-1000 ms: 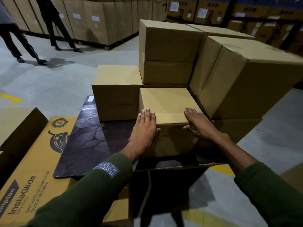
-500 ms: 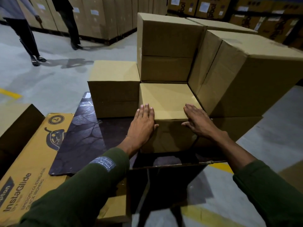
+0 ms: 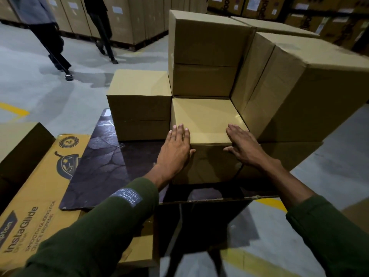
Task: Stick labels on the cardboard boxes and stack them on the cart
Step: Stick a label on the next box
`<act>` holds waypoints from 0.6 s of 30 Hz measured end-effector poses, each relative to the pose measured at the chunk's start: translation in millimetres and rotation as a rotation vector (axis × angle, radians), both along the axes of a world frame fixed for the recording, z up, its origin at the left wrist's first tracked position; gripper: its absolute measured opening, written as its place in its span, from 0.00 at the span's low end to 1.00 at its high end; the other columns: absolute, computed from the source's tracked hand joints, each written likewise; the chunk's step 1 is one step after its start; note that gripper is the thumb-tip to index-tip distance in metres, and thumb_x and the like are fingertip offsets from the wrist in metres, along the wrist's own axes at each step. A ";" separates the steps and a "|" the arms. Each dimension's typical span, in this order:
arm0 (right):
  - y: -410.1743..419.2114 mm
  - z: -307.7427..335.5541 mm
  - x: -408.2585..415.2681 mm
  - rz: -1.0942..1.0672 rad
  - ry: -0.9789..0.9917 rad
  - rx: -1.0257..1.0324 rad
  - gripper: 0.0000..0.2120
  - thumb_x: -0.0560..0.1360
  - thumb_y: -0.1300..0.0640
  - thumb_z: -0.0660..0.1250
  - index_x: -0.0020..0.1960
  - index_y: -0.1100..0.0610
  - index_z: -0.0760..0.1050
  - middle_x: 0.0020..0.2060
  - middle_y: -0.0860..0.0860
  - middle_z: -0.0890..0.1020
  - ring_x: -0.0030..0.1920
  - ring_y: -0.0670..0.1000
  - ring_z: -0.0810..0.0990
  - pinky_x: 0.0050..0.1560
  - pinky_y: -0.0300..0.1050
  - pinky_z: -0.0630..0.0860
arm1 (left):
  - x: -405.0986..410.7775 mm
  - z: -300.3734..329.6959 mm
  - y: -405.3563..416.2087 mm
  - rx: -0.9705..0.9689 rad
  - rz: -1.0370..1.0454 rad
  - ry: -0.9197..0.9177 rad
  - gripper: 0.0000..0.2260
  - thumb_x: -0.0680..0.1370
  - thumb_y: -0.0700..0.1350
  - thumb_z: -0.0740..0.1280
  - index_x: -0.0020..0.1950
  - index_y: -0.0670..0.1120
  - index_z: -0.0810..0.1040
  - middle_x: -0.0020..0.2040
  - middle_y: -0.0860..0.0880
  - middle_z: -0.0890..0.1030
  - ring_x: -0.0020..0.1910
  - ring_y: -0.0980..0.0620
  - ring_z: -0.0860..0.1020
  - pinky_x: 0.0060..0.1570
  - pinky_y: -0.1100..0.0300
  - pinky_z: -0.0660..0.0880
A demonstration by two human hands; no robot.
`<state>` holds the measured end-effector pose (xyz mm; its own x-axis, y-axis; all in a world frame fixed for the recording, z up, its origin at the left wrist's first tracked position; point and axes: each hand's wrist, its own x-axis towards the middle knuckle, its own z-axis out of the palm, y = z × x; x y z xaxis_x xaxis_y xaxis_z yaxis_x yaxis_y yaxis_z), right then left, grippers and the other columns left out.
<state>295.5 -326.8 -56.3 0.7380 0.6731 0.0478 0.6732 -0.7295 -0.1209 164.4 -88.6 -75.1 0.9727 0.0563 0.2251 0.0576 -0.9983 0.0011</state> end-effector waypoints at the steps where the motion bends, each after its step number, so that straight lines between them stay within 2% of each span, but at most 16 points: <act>1: -0.3 0.0 -0.4 0.002 0.003 0.002 0.37 0.80 0.43 0.62 0.81 0.55 0.50 0.80 0.53 0.49 0.80 0.52 0.47 0.79 0.56 0.47 | 0.1 -0.2 -0.4 -0.001 0.002 0.002 0.34 0.83 0.58 0.55 0.79 0.38 0.48 0.79 0.34 0.51 0.79 0.37 0.50 0.77 0.45 0.51; 18: -1.5 -0.5 -1.7 0.005 0.001 0.008 0.36 0.80 0.43 0.61 0.81 0.55 0.49 0.81 0.52 0.48 0.80 0.51 0.46 0.79 0.55 0.45 | -1.8 3.9 -0.6 -0.008 -0.009 0.027 0.33 0.83 0.57 0.55 0.79 0.39 0.47 0.79 0.35 0.48 0.79 0.38 0.47 0.77 0.47 0.48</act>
<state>293.8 -328.3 -56.8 0.7349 0.6761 0.0524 0.6764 -0.7255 -0.1270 162.6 -89.2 -71.2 0.9789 0.0497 0.1980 0.0491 -0.9988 0.0076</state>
